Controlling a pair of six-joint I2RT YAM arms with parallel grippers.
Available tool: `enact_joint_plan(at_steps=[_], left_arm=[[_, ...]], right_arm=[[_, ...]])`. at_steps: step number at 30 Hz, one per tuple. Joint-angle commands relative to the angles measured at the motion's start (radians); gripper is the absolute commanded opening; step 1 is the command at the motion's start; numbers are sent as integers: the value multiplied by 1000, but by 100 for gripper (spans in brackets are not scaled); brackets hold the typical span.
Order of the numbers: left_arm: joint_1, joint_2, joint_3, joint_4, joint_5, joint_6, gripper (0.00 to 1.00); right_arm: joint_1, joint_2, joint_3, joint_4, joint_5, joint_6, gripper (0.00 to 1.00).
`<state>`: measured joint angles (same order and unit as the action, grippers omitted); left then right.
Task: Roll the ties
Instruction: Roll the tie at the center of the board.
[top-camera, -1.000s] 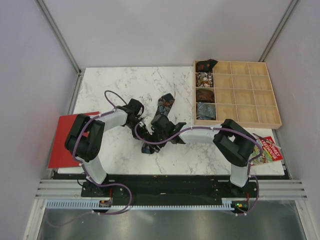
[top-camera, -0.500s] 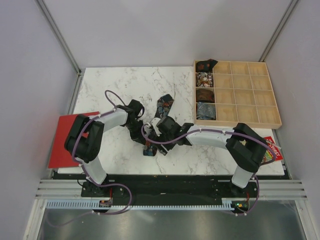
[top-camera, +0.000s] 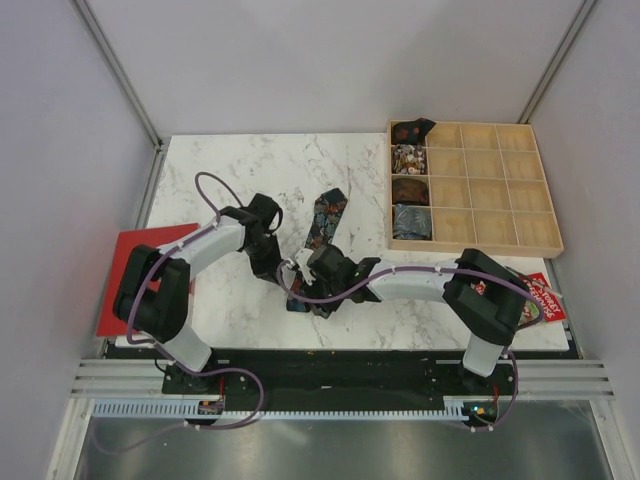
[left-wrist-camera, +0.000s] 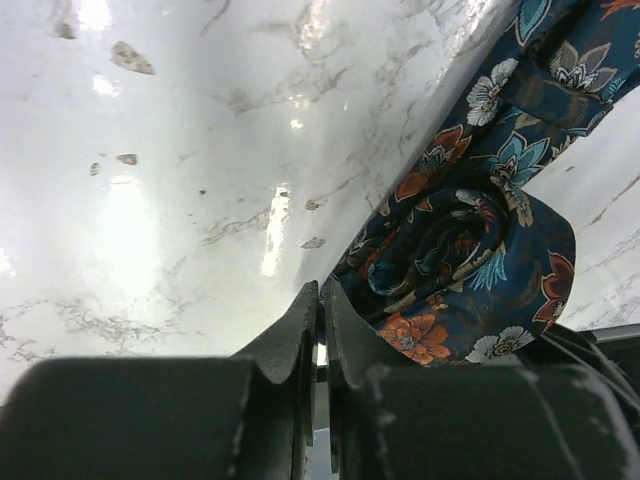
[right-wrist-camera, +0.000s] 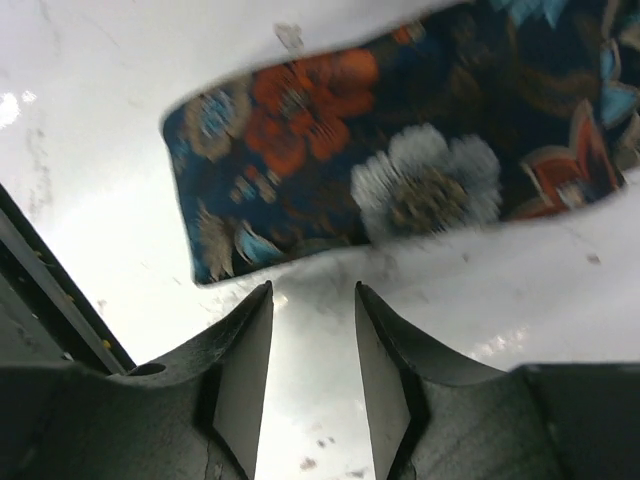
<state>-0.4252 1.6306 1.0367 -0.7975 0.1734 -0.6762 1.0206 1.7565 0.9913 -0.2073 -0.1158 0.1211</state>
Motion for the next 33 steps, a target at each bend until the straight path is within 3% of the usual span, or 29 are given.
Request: enact_joint_plan(at_steps=[1,13,18,21,23,24,25,28,30,33], left_arm=[[23,-40,-36,-22,-38,26,10],[80,-162,-64,-74,-78,1,10],[129,-285,-89,-120,-133,-14,12],[132,-371,-92,-147,-187,-52,34],[140,-409,-95,-177,-212,-81,67],[143,-414,-96,-180,-198,-88,91],[147,-411,-93,-199,-189,-91,98],[152,-448,-83,-212,-187,-85,80],[152,-512,-83,-197,-209,-100,81],[151,-673,-121,-137,-244,-152,89]], right_arm=[[33,98,20,42,-59,29,46],[56,218,147,75,-99,38,46],[56,95,66,68,-100,52,47],[56,-14,14,51,-107,67,48],[56,-81,-5,40,-107,77,48],[56,-101,-6,31,-105,90,48],[55,-133,-6,28,-94,95,48],[44,-178,12,20,-59,138,47],[20,-189,30,11,-45,170,47],[-17,-199,79,8,-48,239,45]])
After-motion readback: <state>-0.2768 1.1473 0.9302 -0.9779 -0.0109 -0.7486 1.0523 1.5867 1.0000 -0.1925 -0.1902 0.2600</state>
